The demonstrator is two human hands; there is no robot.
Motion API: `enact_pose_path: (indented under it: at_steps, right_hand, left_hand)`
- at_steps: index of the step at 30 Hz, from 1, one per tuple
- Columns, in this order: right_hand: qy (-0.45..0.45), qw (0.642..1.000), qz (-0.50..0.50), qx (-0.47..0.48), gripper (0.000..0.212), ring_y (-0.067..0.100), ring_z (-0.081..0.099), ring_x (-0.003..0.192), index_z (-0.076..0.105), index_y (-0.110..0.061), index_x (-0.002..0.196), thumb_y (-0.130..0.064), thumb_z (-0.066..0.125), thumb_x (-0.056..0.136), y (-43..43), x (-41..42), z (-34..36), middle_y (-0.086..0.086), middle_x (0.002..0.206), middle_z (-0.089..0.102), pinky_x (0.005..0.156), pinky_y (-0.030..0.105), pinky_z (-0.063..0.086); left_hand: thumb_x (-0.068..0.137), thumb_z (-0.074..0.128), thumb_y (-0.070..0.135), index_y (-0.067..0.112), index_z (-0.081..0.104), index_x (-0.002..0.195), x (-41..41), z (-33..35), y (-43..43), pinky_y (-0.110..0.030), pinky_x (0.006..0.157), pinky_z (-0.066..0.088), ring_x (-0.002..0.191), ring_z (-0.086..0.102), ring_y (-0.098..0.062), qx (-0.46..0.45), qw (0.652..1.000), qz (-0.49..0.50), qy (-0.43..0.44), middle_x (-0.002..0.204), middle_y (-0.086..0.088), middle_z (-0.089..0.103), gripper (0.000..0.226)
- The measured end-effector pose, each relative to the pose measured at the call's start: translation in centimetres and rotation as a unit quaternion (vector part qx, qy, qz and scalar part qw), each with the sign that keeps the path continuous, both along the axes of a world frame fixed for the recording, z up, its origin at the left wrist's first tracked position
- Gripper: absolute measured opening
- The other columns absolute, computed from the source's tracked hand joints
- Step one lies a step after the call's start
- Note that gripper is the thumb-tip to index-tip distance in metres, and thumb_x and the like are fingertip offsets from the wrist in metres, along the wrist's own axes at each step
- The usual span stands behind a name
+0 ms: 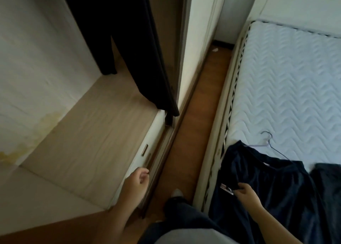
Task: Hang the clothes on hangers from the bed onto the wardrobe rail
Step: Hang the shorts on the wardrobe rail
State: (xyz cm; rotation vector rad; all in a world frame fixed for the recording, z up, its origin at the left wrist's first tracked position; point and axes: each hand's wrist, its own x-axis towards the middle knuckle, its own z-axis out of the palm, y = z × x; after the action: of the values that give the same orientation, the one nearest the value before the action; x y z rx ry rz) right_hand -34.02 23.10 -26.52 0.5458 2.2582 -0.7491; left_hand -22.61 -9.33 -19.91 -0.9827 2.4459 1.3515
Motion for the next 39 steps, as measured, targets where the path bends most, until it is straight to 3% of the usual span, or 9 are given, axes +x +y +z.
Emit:
enact_pose_path:
  at_steps: [6, 10, 14, 20, 25, 31, 33, 37, 39]
  right_hand:
    - [0.002, 0.993, -0.113, 0.019, 0.049, 0.031, 0.060, 0.098, 0.050, -0.004, 0.127, -0.017, 0.062, 0.082, 5.0, 5.6, -1.4, 0.015, 0.109, 0.063, 0.088, 0.037, 0.047]
    - [0.042, 0.992, -0.121, -0.009, 0.041, 0.024, 0.057, 0.089, 0.051, -0.005, 0.123, -0.017, 0.060, 0.085, 4.4, 8.8, -0.7, 0.009, 0.100, 0.060, 0.078, 0.029, 0.042]
    - [0.073, 0.981, -0.172, -0.044, 0.041, 0.026, 0.058, 0.093, 0.049, -0.005, 0.126, -0.017, 0.058, 0.088, 2.3, 15.9, -0.4, 0.011, 0.106, 0.062, 0.083, 0.034, 0.045]
    - [-0.034, 0.975, -0.220, -0.002, 0.042, 0.029, 0.057, 0.108, 0.048, -0.007, 0.127, -0.020, 0.057, 0.088, 3.2, 32.9, -1.2, 0.014, 0.123, 0.058, 0.075, 0.028, 0.041]
    - [-0.079, 0.924, -0.373, 0.013, 0.042, 0.027, 0.057, 0.090, 0.045, -0.003, 0.129, -0.021, 0.053, 0.091, 8.2, 44.3, 0.7, 0.013, 0.107, 0.058, 0.051, 0.023, 0.036]
    - [-0.040, 0.884, -0.465, -0.026, 0.043, 0.028, 0.059, 0.089, 0.045, -0.007, 0.128, -0.026, 0.055, 0.090, 10.9, 49.6, 0.1, 0.009, 0.109, 0.054, 0.062, 0.030, 0.041]
    - [-0.023, 0.892, -0.449, -0.053, 0.044, 0.028, 0.059, 0.096, 0.046, -0.009, 0.127, -0.026, 0.057, 0.089, 11.1, 50.1, -0.4, 0.011, 0.118, 0.057, 0.059, 0.027, 0.041]
    - [-0.002, 0.918, -0.387, -0.083, 0.041, 0.023, 0.060, 0.104, 0.049, -0.015, 0.125, -0.029, 0.058, 0.088, 15.9, 51.5, 0.1, 0.007, 0.118, 0.061, 0.087, 0.034, 0.049]
    - [0.017, 0.921, -0.380, -0.081, 0.040, 0.022, 0.060, 0.101, 0.050, -0.014, 0.124, -0.028, 0.058, 0.088, 20.0, 52.4, 0.7, 0.006, 0.115, 0.062, 0.086, 0.034, 0.049]
  left_hand:
    - [0.092, 0.048, 0.016, 0.015, 0.058, 0.109, 2.6, -1.2, 1.2, -0.021, 0.078, 0.038, 0.093, 0.054, -0.015, 0.017, 0.997, -0.068, -0.030, 0.102, -0.004, 0.060, 0.019]
    - [0.092, 0.048, 0.017, 0.021, 0.055, 0.101, 4.0, -1.4, 2.1, -0.022, 0.072, 0.040, 0.095, 0.058, -0.017, 0.044, 0.989, -0.136, -0.032, 0.100, -0.003, 0.061, 0.012]
    - [0.092, 0.046, 0.013, 0.018, 0.054, 0.100, 5.5, -0.9, 2.9, -0.020, 0.070, 0.041, 0.089, 0.059, -0.016, 0.098, 0.979, -0.177, -0.032, 0.095, -0.002, 0.062, 0.013]
    - [0.093, 0.044, 0.012, 0.016, 0.055, 0.099, 10.9, -1.2, 3.4, -0.024, 0.071, 0.041, 0.088, 0.060, -0.017, 0.090, 0.961, -0.255, -0.056, 0.092, -0.003, 0.063, 0.013]
    - [0.092, 0.047, 0.015, 0.020, 0.054, 0.099, 15.6, -3.3, 4.0, -0.033, 0.076, 0.046, 0.098, 0.059, -0.025, 0.015, 0.931, -0.341, -0.131, 0.100, -0.007, 0.061, 0.011]
    - [0.093, 0.046, 0.020, 0.016, 0.054, 0.113, 17.3, -3.4, 8.6, -0.030, 0.074, 0.043, 0.094, 0.054, -0.019, -0.092, 0.884, -0.435, -0.142, 0.112, -0.007, 0.060, 0.022]
    - [0.093, 0.045, 0.020, 0.016, 0.054, 0.114, 17.6, -3.2, 11.4, -0.031, 0.076, 0.044, 0.093, 0.053, -0.019, -0.108, 0.877, -0.448, -0.137, 0.111, -0.007, 0.060, 0.023]
    - [0.093, 0.045, 0.021, 0.017, 0.054, 0.112, 19.2, -3.2, 19.2, -0.033, 0.073, 0.047, 0.086, 0.056, -0.021, -0.127, 0.876, -0.444, -0.139, 0.098, -0.003, 0.058, 0.022]
    - [0.092, 0.045, 0.021, 0.017, 0.054, 0.109, 20.3, -3.2, 23.6, -0.030, 0.070, 0.042, 0.085, 0.052, -0.018, -0.126, 0.884, -0.430, -0.132, 0.100, -0.004, 0.057, 0.019]
